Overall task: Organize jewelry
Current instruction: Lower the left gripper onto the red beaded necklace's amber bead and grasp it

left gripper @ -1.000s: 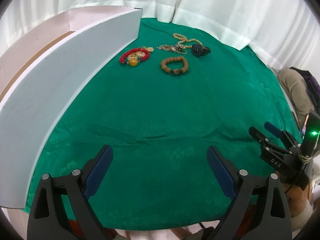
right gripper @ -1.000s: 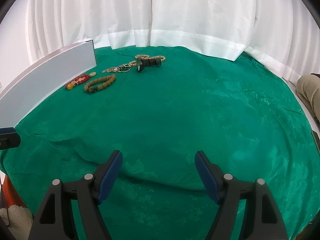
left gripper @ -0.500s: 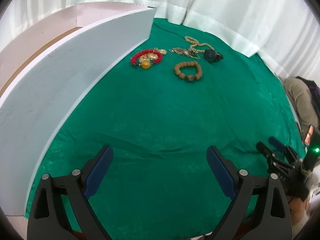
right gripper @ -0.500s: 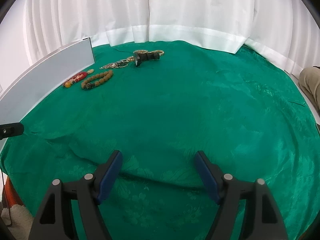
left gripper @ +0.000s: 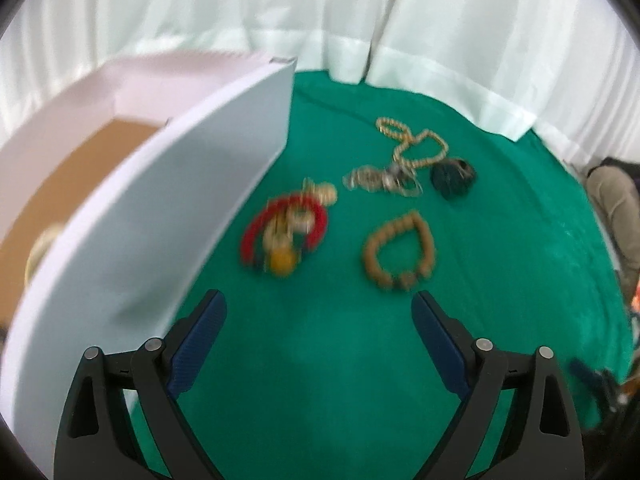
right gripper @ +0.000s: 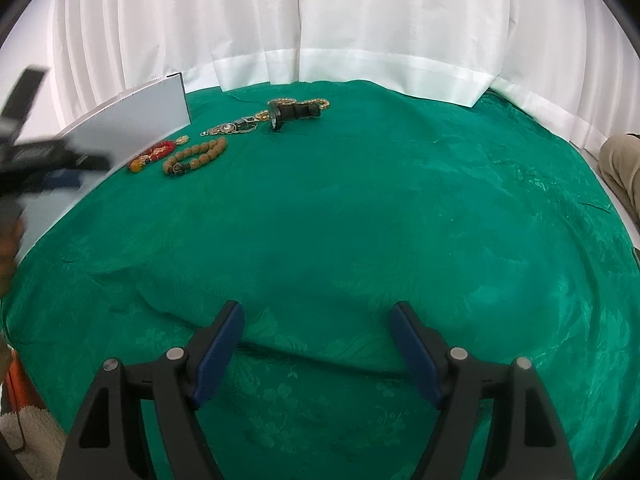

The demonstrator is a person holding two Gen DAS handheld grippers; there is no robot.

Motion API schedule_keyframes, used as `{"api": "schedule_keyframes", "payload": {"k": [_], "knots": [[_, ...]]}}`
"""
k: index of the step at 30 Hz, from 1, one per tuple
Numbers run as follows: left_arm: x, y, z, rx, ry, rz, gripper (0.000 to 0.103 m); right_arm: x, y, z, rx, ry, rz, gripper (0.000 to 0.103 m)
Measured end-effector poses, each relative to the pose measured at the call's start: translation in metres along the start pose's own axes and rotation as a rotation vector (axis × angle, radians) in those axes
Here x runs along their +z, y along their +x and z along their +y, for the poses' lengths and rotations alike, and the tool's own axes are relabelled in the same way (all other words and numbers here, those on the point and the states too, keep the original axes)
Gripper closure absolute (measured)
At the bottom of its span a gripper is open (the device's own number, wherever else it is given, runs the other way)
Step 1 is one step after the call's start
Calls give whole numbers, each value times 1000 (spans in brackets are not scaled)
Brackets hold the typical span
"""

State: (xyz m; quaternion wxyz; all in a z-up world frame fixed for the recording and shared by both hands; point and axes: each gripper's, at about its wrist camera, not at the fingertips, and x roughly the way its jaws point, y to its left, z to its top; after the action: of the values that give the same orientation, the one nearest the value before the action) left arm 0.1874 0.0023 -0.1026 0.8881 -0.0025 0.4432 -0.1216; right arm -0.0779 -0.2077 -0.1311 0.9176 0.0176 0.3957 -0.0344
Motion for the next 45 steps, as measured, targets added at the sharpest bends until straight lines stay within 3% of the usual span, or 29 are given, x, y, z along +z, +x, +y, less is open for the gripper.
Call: {"api": "schedule_keyframes", "payload": {"k": [3, 5, 7, 12, 20, 22, 24, 27, 33, 41, 45], "knots": [[12, 28, -4, 17, 73, 5, 33, 0, 0, 1, -1, -4, 0, 24], [13, 44, -1, 26, 98, 33, 52, 0, 1, 0, 3, -2, -1, 24], [8, 48, 2, 32, 105, 52, 86, 0, 1, 0, 6, -1, -2, 24], [-22, 22, 2, -64, 82, 95, 87, -1, -1, -1, 12, 5, -5, 23], [-77, -29, -13, -138, 66, 160, 82, 0, -1, -1, 9, 4, -5, 23], [-79, -37, -16, -140, 72, 144, 57, 0, 0, 1, 2, -1, -4, 23], [-76, -40, -16, -129, 70, 115, 50, 0, 0, 2, -2, -2, -4, 23], [-70, -41, -6, -118, 29, 98, 50, 0, 0, 2, -3, -2, -4, 23], [-69, -26, 8, -26, -20, 115, 51, -1, 0, 2, -3, -3, -4, 23], [-72, -28, 13, 9, -23, 119, 50, 0, 1, 2, -2, -2, -6, 23], [-74, -40, 14, -10, -35, 109, 49, -1, 0, 2, -2, -1, -6, 23]]}}
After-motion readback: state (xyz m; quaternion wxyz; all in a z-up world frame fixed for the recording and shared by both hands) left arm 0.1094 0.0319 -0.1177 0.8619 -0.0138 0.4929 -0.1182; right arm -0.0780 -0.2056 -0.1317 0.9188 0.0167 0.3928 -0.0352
